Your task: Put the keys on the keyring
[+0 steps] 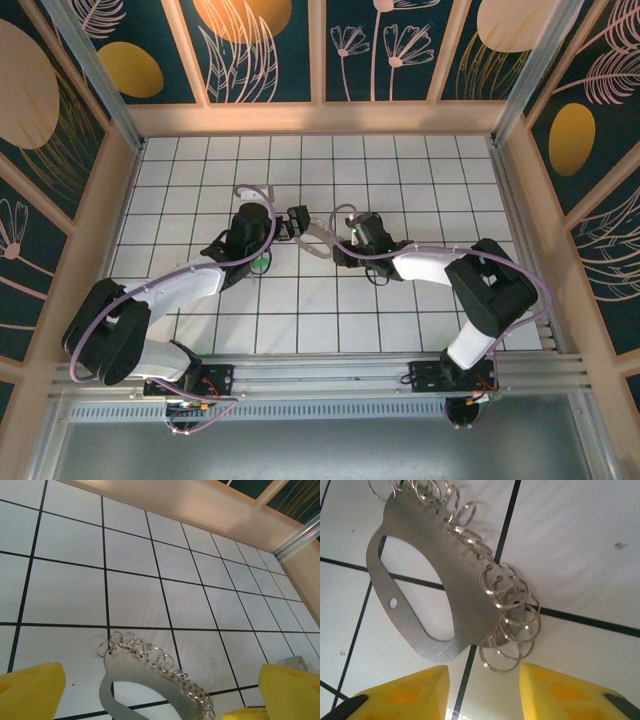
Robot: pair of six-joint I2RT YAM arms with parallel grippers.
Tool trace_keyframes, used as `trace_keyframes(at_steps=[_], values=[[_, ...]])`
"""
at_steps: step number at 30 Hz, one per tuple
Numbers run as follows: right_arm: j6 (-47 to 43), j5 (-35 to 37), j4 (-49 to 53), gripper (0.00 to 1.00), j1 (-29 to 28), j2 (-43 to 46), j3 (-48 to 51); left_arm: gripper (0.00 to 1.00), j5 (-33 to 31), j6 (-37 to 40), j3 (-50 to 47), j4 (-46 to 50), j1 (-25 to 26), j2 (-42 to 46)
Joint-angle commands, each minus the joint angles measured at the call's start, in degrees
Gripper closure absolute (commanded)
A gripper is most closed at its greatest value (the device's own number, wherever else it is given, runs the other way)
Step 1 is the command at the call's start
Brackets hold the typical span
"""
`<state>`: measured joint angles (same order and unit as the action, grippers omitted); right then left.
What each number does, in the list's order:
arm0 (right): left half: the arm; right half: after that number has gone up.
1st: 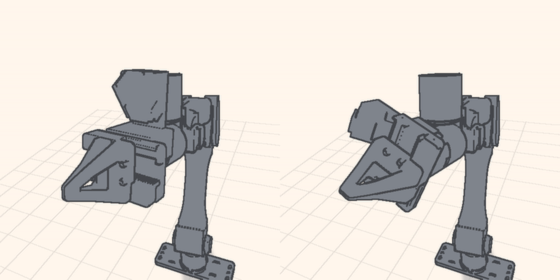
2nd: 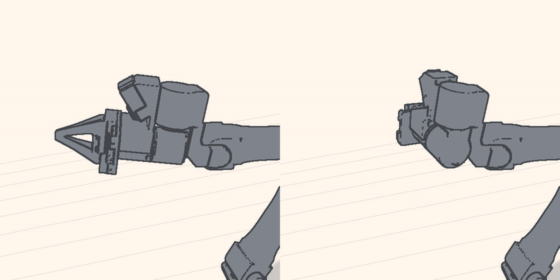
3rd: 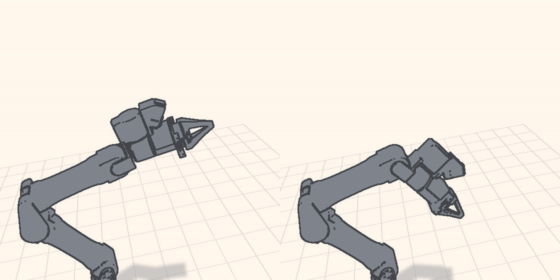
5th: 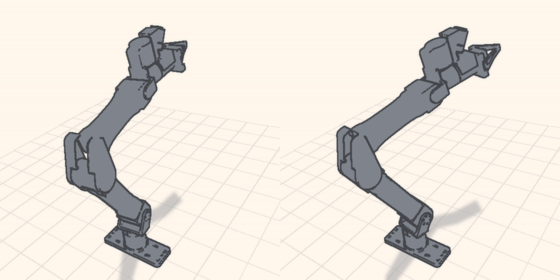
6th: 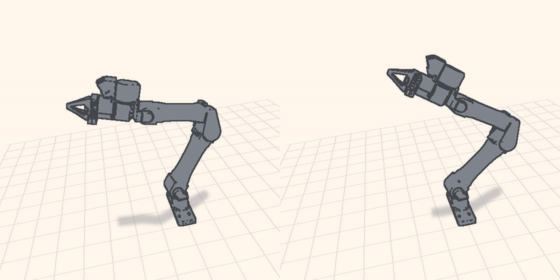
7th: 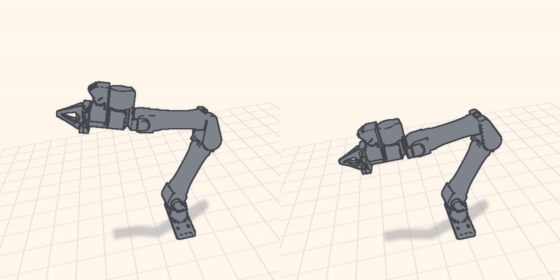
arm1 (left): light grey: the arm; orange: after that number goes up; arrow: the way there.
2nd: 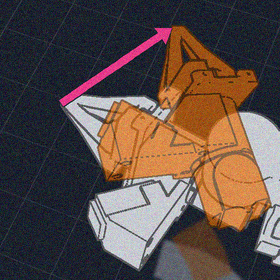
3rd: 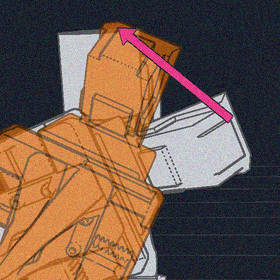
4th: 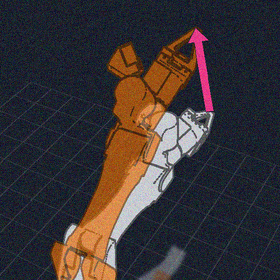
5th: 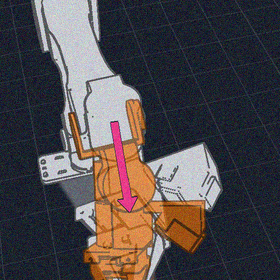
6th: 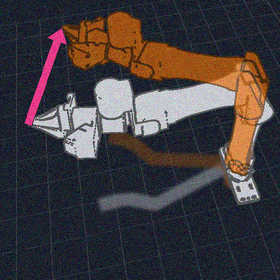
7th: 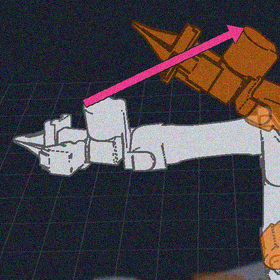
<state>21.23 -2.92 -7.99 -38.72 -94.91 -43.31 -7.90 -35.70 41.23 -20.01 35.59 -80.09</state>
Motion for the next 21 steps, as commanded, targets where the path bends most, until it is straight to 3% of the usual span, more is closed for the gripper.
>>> trace_keyframes(at_steps=[1,10,21], values=[[-1.7,3.4,2.5,0.58,-1.4,1.4,0.6,0.01,0.3,-0.8,-0.3,-2.2,0.1,0.2],[-2.9,4.9,2.5,0.69,-1.6,-1.0,-0.9,0.01,0.6,-1.1,0.0,-2.2,0.2,-0.2],[-4.5,7.1,2.9,0.69,-1.5,-4.0,-3.9,0.01,0.5,-1.2,0.1,-1.9,0.1,0.2]])
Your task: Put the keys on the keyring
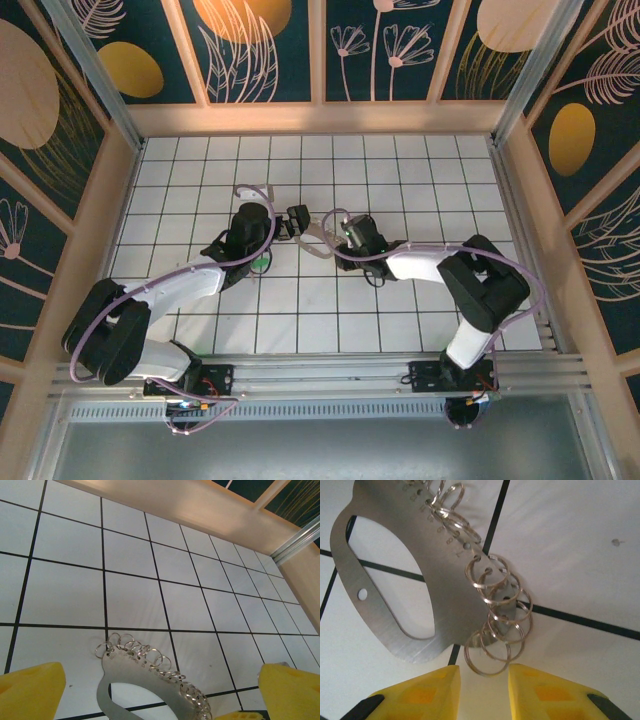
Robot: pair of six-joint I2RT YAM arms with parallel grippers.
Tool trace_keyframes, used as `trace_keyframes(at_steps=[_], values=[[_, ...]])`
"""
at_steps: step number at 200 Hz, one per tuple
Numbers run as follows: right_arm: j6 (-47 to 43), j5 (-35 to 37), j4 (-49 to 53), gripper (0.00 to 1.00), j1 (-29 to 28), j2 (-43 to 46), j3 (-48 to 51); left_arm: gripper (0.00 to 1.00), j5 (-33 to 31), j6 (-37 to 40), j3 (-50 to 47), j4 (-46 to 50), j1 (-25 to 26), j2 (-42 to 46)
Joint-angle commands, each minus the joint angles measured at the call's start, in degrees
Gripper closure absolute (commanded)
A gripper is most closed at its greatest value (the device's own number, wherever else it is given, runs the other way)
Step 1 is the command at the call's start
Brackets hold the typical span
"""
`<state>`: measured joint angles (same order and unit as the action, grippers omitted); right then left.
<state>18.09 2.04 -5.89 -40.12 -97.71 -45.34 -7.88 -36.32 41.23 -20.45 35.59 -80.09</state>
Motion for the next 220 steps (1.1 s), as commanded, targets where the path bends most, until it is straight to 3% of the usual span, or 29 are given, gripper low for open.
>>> trace_keyframes(at_steps=[1,67,107,146,220], values=[[-1.3,2.3,0.8,0.69,-0.1,-1.4,-2.1,0.01,0.5,-0.6,0.1,-1.4,0.1,0.2],[-2.0,3.3,1.1,0.70,0.0,-3.6,-4.2,0.01,0.3,-0.5,-0.3,-1.4,0.1,0.5],[-2.5,4.4,1.9,0.76,0.2,-4.2,-5.3,0.01,0.4,-0.5,-0.2,-1.4,0.1,0.6],[-3.4,4.7,2.4,0.71,0.1,-4.3,-5.6,0.01,0.4,-0.5,-0.2,-1.4,0.2,0.6],[-4.3,7.1,3.3,0.71,0.1,-4.3,-5.6,0.01,0.6,-0.6,-0.2,-1.4,0.2,0.5]])
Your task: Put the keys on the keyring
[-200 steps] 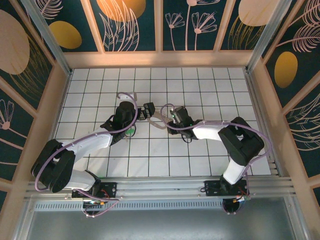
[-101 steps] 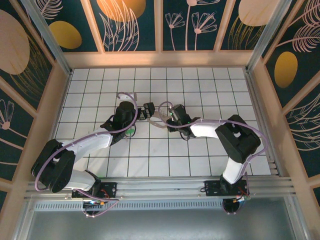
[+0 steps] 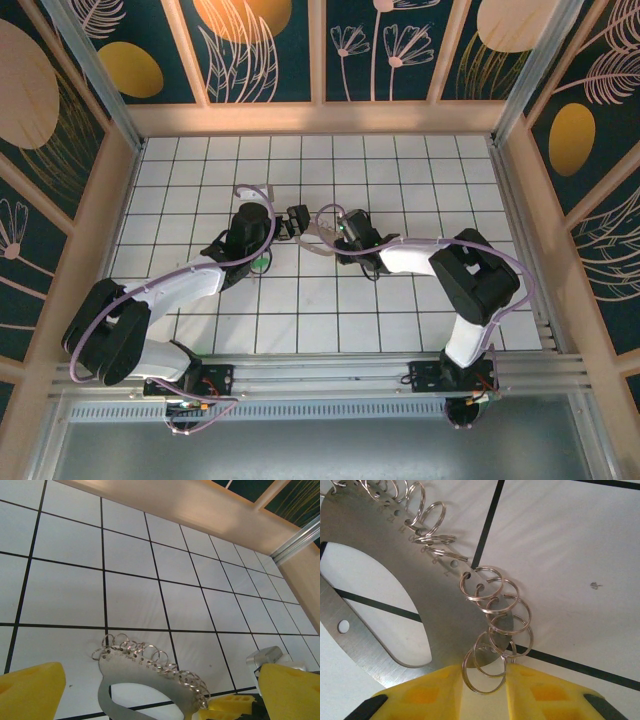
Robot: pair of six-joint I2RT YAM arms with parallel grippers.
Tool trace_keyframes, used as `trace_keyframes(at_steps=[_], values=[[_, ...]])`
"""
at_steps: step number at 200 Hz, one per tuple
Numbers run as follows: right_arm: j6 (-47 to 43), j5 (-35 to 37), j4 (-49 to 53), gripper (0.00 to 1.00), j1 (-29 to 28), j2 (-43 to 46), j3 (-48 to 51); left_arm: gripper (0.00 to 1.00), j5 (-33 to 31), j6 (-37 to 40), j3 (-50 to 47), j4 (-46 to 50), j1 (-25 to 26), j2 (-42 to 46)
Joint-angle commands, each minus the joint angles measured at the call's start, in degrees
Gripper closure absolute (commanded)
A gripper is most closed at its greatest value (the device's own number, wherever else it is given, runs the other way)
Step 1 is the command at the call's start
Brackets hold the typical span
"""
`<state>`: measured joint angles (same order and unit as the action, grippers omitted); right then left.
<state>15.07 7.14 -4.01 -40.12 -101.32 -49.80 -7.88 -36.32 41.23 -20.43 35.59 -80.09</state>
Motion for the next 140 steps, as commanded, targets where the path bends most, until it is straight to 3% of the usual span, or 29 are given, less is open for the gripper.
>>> trace_keyframes(at_steps=[1,50,140], values=[[-1.3,2.0,1.4,0.71,0.0,-0.8,-1.2,0.01,0.6,-0.7,-0.1,-1.5,0.2,0.5],[-1.4,1.7,1.4,0.75,-0.1,-0.9,-1.3,0.01,0.5,-0.6,-0.5,-1.6,0.2,0.9],[-1.9,1.0,1.1,0.93,-0.1,-0.6,-1.5,0.01,0.8,-1.0,-0.1,-1.5,0.2,0.6]])
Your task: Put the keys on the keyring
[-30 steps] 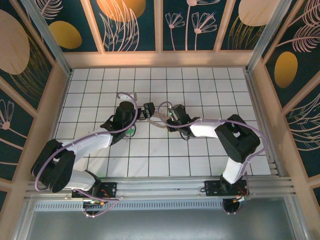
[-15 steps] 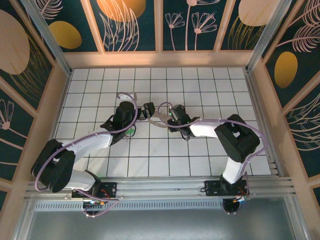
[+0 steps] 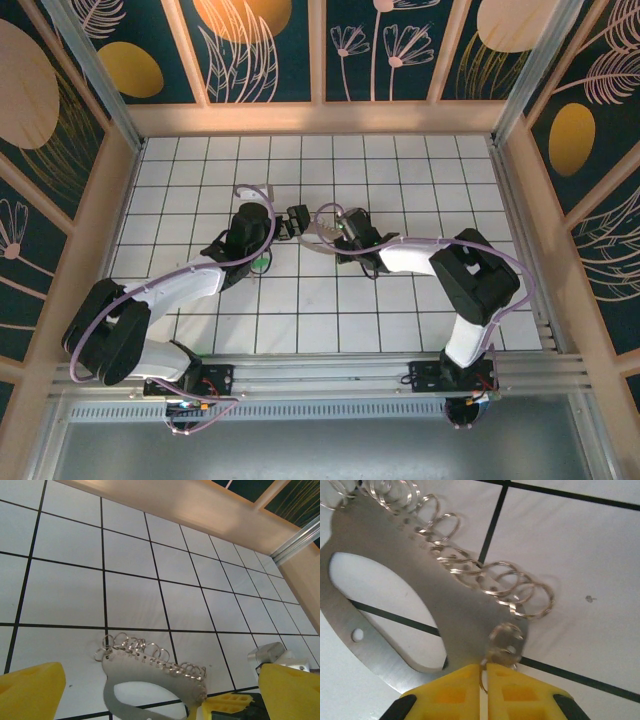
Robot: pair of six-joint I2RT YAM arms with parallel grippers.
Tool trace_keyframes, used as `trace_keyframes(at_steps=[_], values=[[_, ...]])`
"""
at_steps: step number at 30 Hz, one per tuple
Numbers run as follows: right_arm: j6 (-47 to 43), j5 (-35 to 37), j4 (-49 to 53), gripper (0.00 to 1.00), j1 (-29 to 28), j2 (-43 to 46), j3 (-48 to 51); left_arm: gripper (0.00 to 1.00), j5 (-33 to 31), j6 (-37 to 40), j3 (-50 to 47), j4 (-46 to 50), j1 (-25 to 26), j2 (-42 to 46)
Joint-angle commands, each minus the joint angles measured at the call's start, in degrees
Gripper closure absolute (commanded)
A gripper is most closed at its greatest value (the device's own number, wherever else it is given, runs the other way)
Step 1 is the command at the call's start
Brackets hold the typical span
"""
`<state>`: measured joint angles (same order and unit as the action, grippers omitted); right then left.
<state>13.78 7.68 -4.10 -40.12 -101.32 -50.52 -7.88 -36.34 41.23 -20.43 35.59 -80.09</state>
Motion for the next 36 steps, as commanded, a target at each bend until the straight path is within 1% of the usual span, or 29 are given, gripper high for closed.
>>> trace_keyframes(at_steps=[1,4,6,14,22,28,36], values=[[-0.6,0.4,1.2,0.93,-0.1,-0.6,-0.7,0.01,0.8,-1.0,-0.1,-1.5,0.2,0.6],[-0.8,0.1,1.4,0.98,-0.1,-0.5,-0.9,0.01,0.9,-1.1,0.1,-1.6,0.2,0.5],[-0.9,-0.1,1.6,1.00,-0.1,-0.1,-1.0,0.01,1.0,-1.1,0.2,-1.6,0.2,0.5],[-1.6,-1.1,3.2,1.00,-0.2,2.5,-1.7,0.01,1.7,-1.3,1.0,-1.6,0.2,-0.3],[-0.4,-4.9,4.0,1.00,0.3,5.5,-1.9,0.01,1.7,-1.2,1.0,-1.6,0.2,-0.1],[2.5,-11.6,2.1,1.00,2.7,8.5,0.2,0.01,1.6,-1.2,0.3,-1.6,0.2,0.7],[6.2,-24.6,-3.1,1.00,7.6,11.0,5.3,0.01,1.5,-0.9,-0.1,-1.4,0.1,1.3]])
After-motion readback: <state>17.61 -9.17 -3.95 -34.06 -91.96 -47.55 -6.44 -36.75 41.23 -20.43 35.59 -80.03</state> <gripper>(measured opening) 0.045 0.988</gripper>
